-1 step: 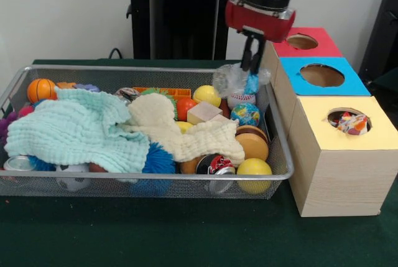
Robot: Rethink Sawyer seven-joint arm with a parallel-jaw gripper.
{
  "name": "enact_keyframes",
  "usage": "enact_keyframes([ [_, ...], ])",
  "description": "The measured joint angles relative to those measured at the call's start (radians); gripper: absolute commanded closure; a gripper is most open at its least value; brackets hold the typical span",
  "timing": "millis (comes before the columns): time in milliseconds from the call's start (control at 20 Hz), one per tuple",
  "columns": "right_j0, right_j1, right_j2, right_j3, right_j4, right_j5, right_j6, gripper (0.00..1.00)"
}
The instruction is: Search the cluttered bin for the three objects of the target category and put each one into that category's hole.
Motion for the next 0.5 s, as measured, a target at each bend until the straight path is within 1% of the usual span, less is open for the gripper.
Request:
enact_keyframes([
  [150,0.041,-0.004,-0.003,0.000,0.015,0.007,0.000,1.00],
  [250,0.095,-0.014,-0.015,0.000,0.031,0.020,0.000,1.00],
  [400,0.136,-0.018,-0.039,0.000,0.043,0.035,0.000,1.00],
  [500,0.148,-0.018,-0.051,0.001,0.047,0.038,0.000,1.00],
])
